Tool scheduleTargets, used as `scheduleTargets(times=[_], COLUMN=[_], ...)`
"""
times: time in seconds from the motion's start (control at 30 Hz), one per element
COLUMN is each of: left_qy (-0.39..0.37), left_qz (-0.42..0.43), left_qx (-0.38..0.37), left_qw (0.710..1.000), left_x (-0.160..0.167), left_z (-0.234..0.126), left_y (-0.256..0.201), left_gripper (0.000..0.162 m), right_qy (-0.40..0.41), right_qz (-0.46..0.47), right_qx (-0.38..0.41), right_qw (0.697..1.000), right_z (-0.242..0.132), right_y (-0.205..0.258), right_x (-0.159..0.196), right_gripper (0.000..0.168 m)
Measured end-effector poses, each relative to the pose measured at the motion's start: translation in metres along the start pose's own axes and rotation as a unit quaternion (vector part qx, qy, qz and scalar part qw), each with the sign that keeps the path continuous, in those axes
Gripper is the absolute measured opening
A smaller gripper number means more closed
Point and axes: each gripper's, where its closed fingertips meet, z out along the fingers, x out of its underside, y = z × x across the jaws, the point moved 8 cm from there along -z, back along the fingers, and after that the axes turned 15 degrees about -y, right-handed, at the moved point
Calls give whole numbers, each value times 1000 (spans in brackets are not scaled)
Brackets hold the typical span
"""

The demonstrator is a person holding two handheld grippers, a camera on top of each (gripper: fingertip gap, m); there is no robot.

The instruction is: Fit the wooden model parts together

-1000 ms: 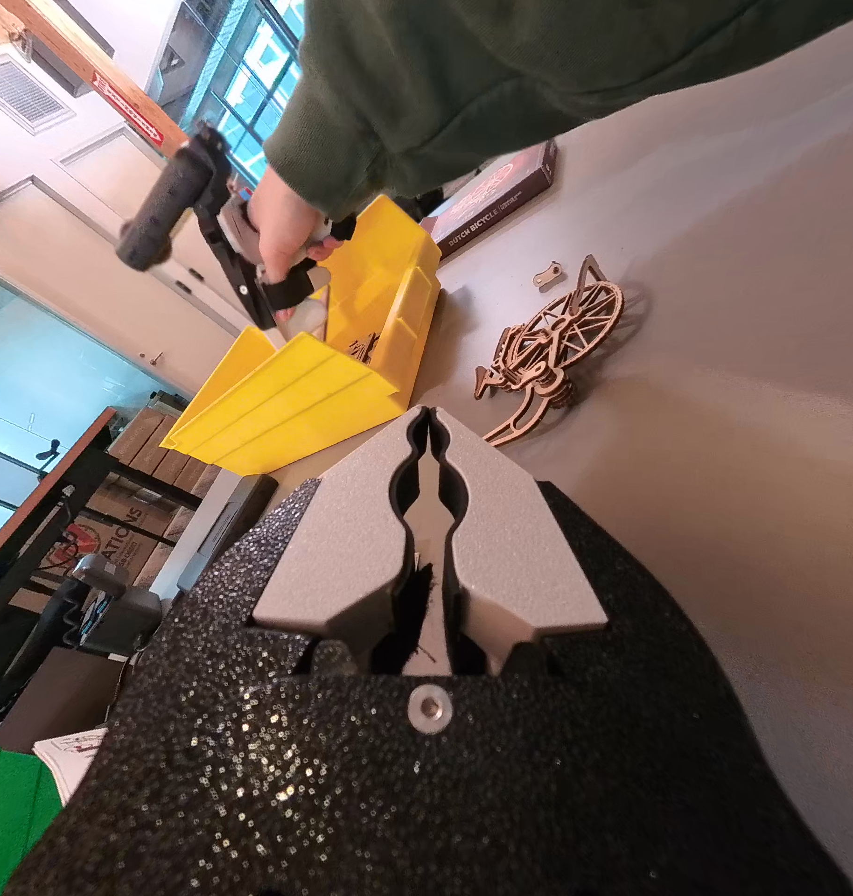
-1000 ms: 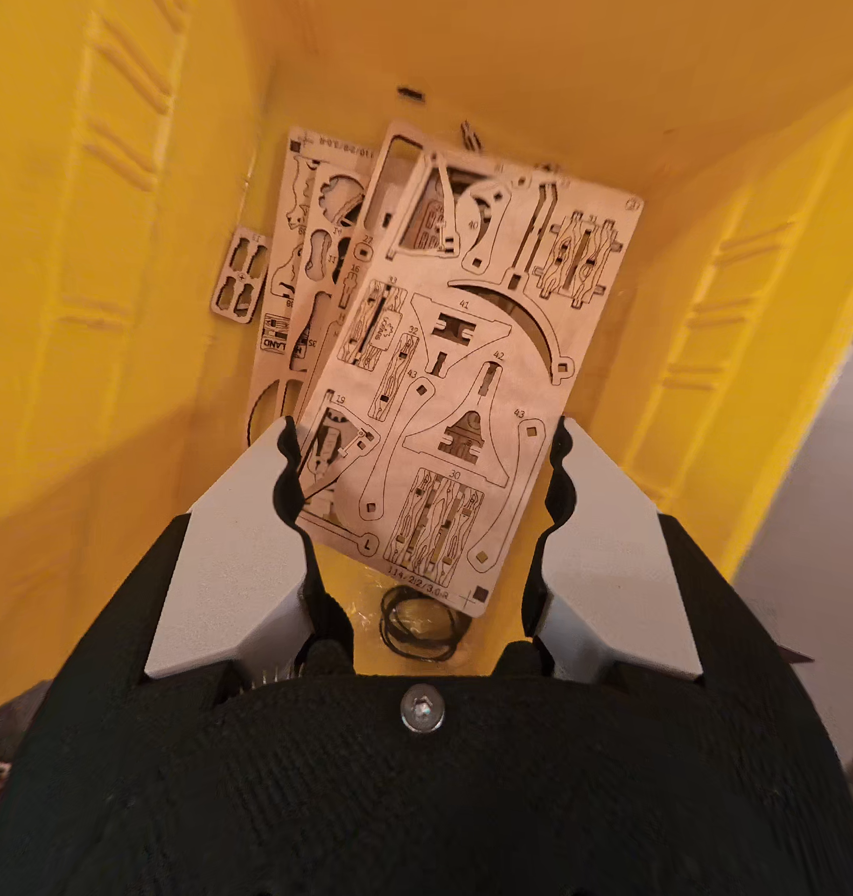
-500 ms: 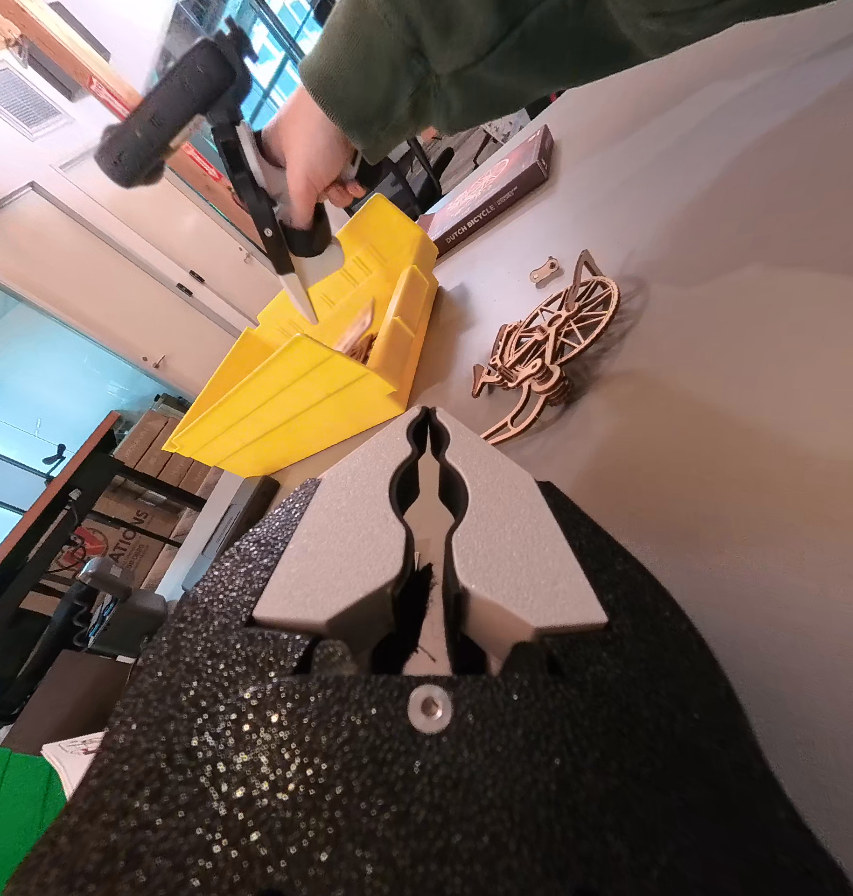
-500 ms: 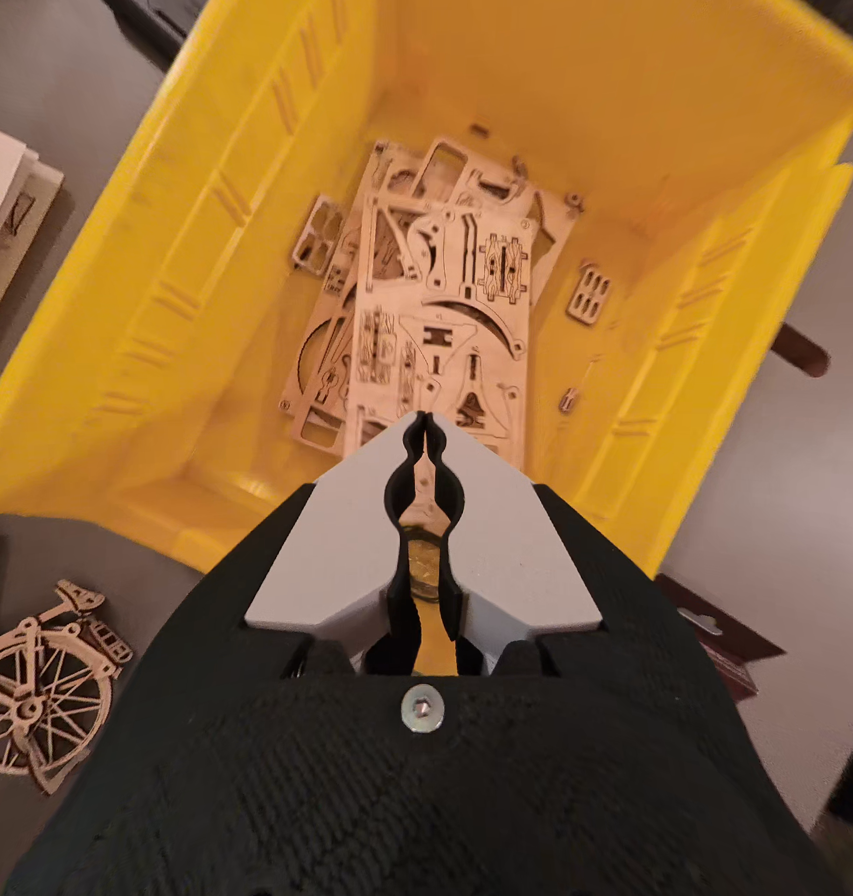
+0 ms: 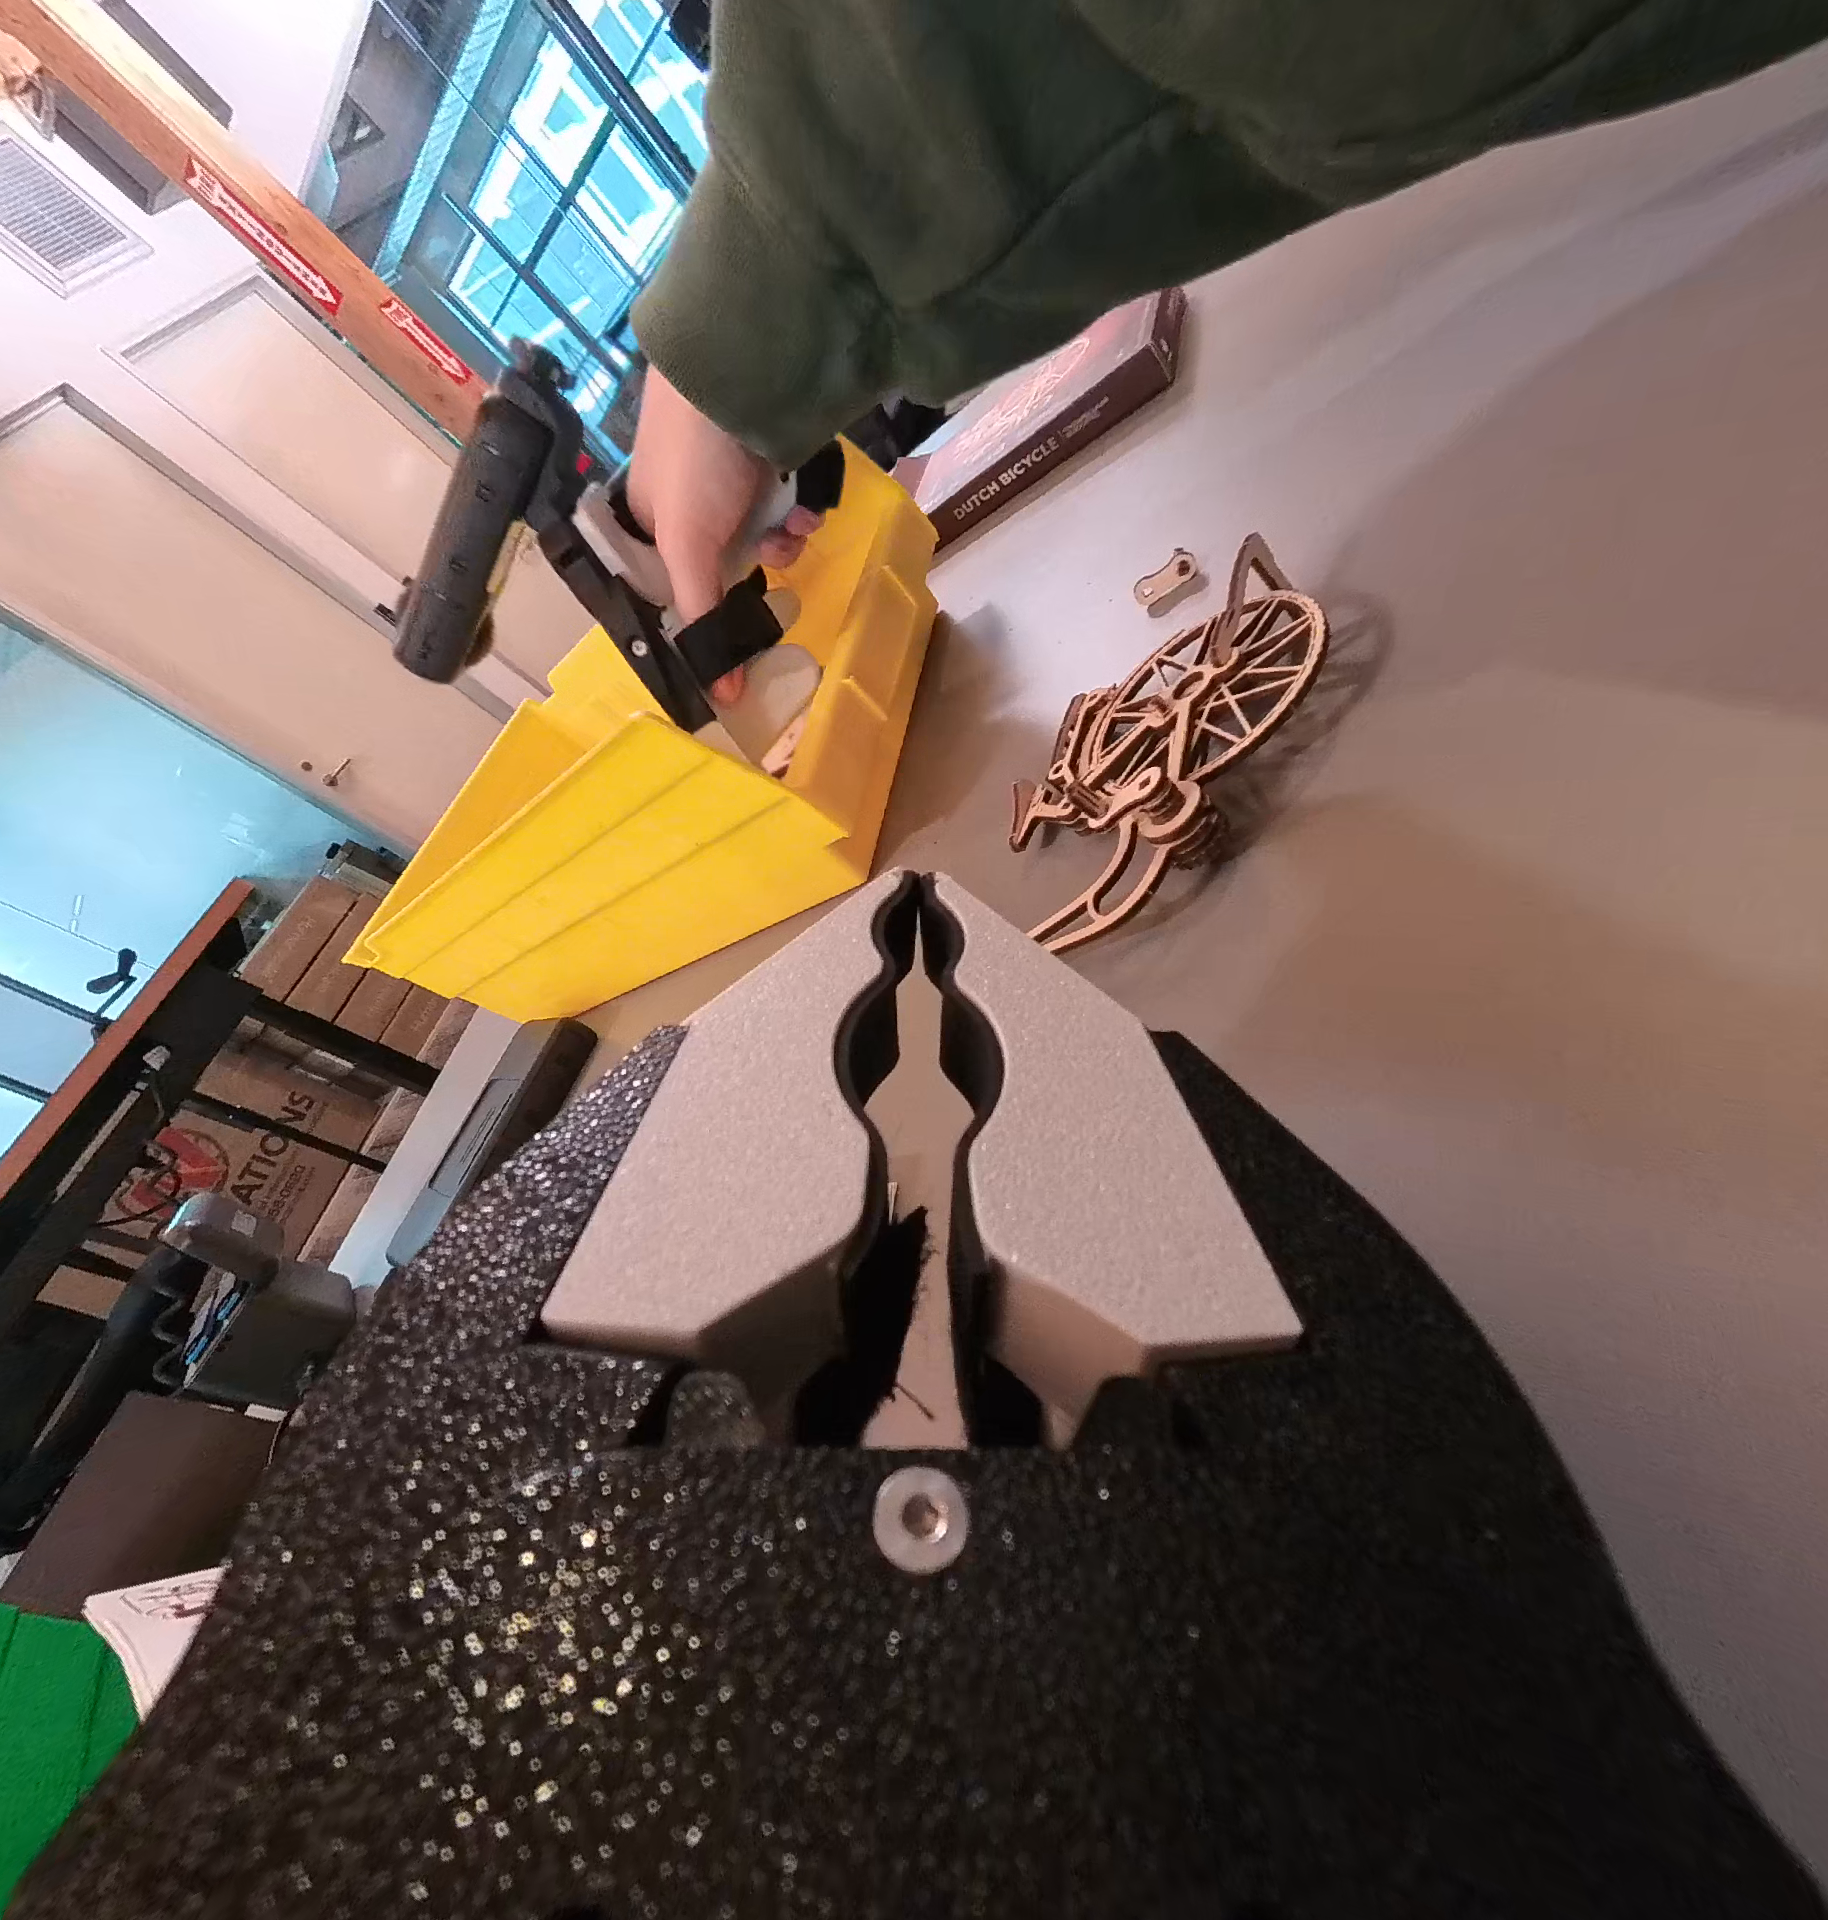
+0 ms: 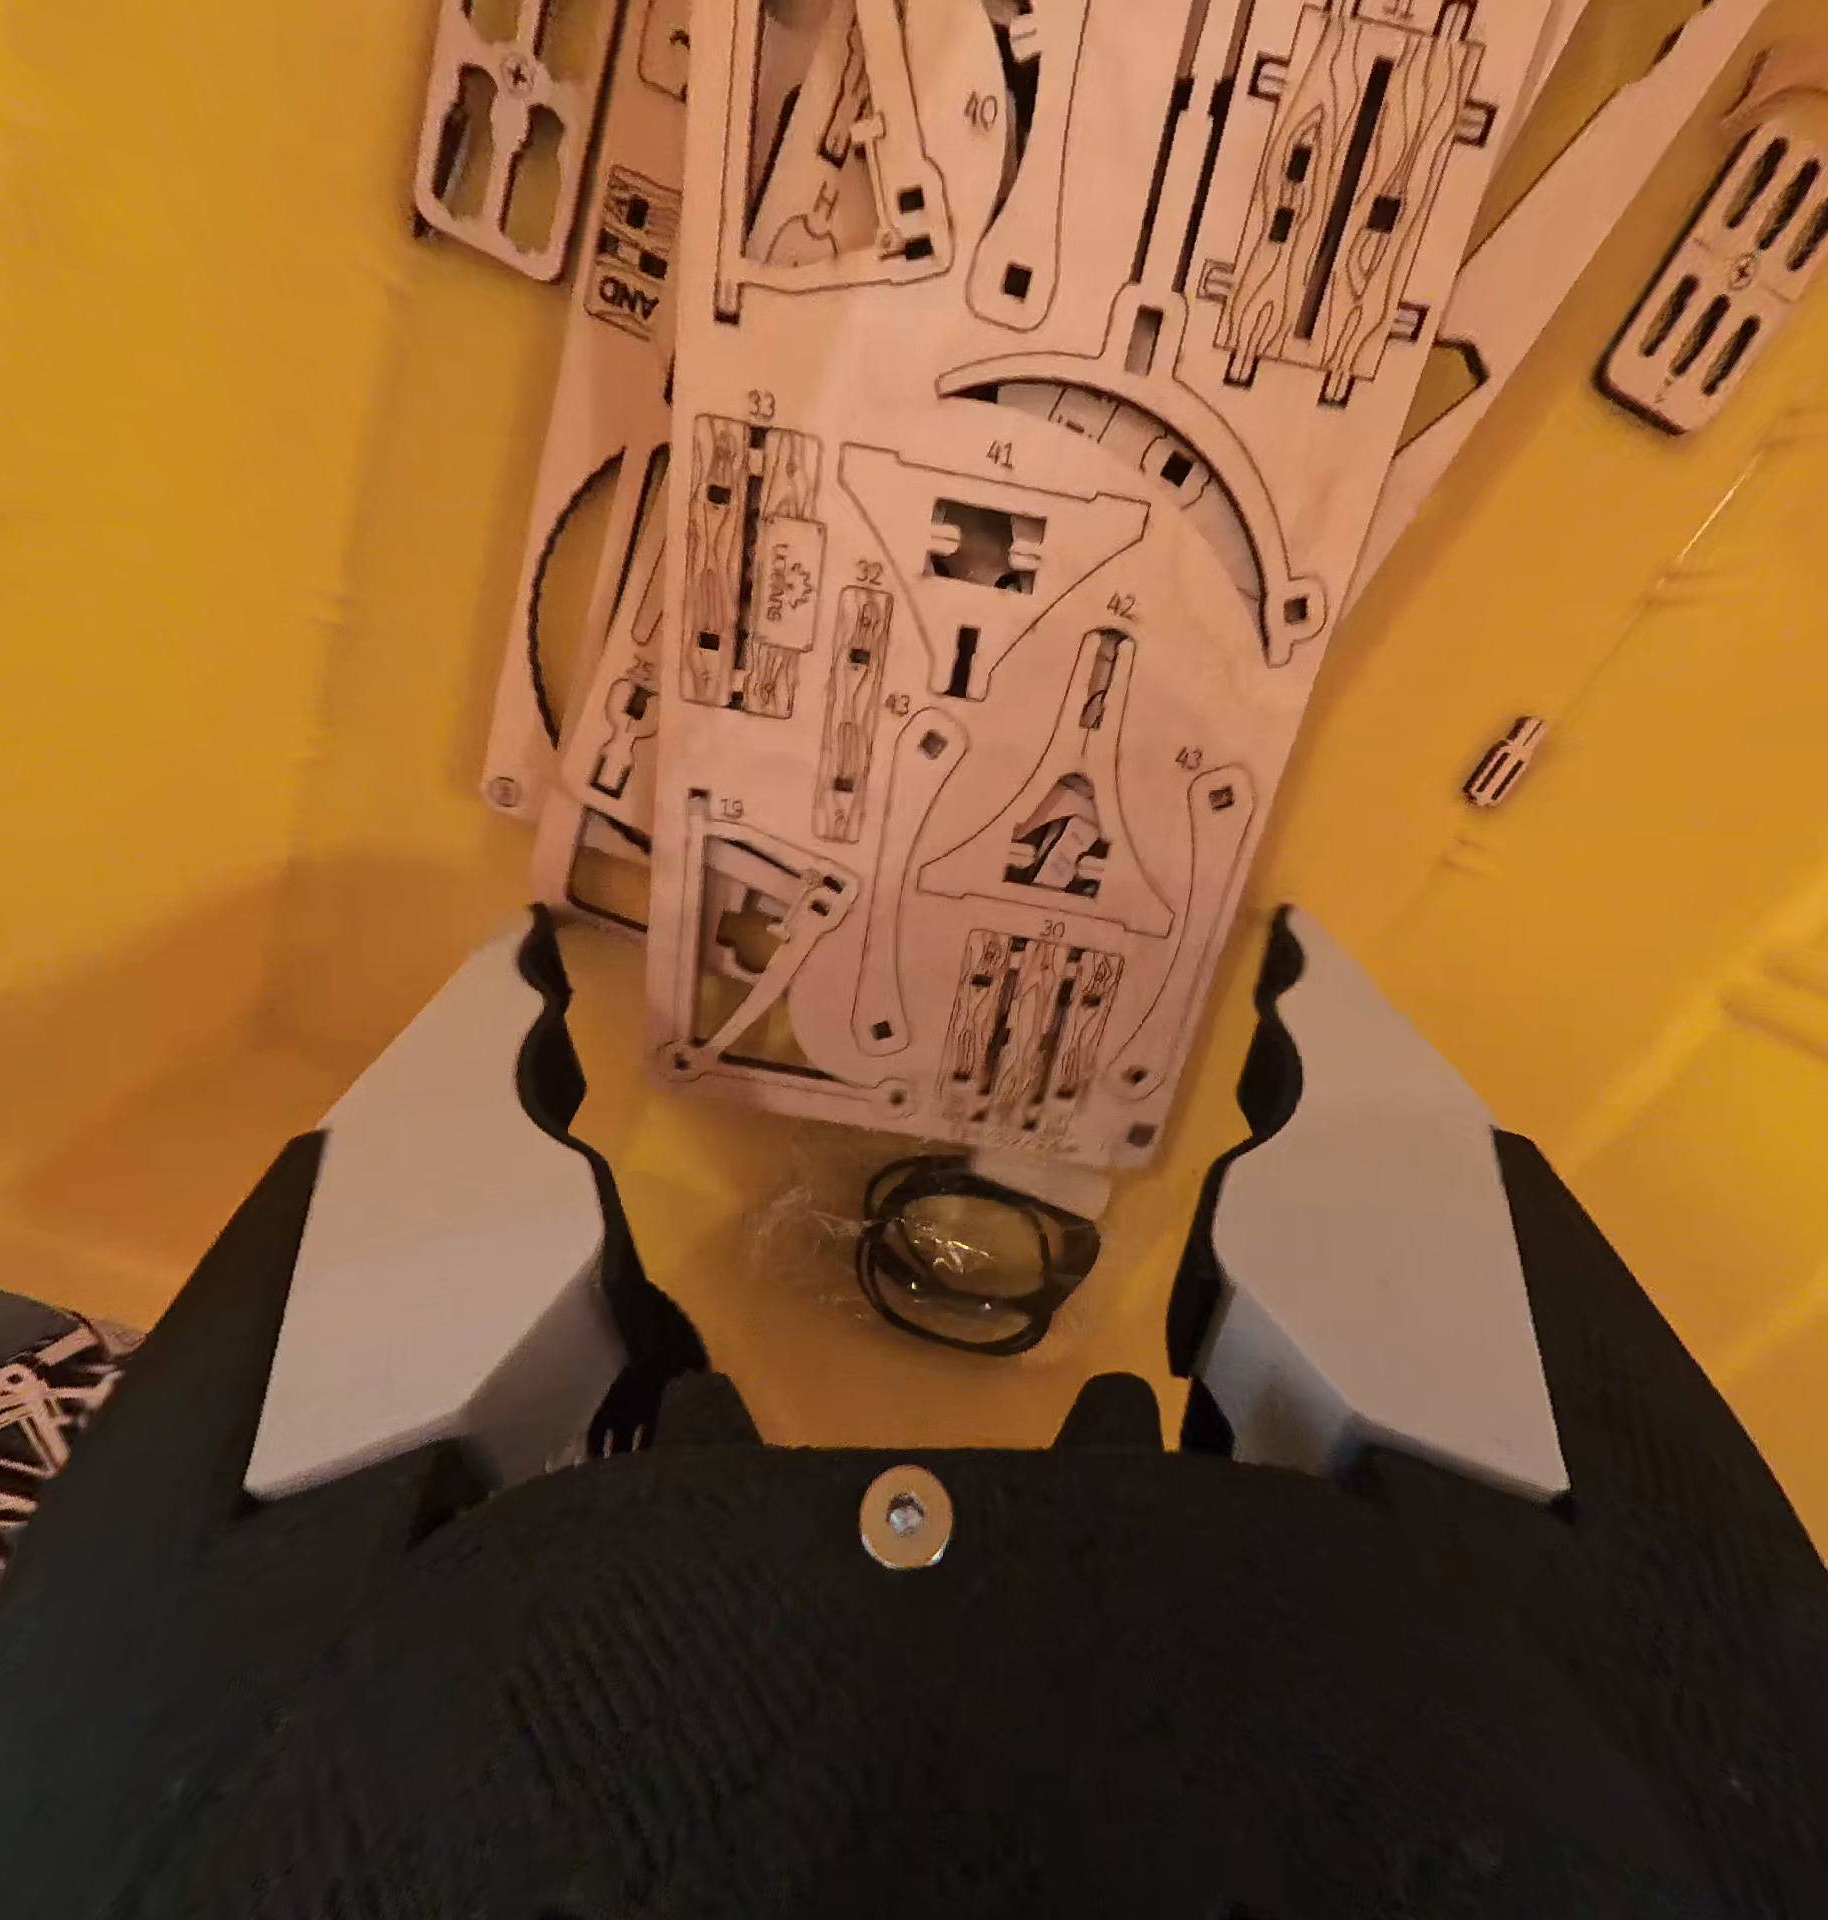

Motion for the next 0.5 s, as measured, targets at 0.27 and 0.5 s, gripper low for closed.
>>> scheduleTargets(times=[0.27, 0.5], left_qy=[0, 1], left_qz=[0, 1], left_qx=[0, 0], left_qw=[1000, 1000], left_x=[0, 0], left_z=[-1, -2], left_y=[0, 0], left_gripper=[0, 0], right_qy=[-20, -145], right_qz=[-55, -174], right_qx=[20, 135], right_qw=[998, 965], right_z=[-18, -77], right_y=[7, 34], right_x=[2, 7], right_gripper=[105, 103])
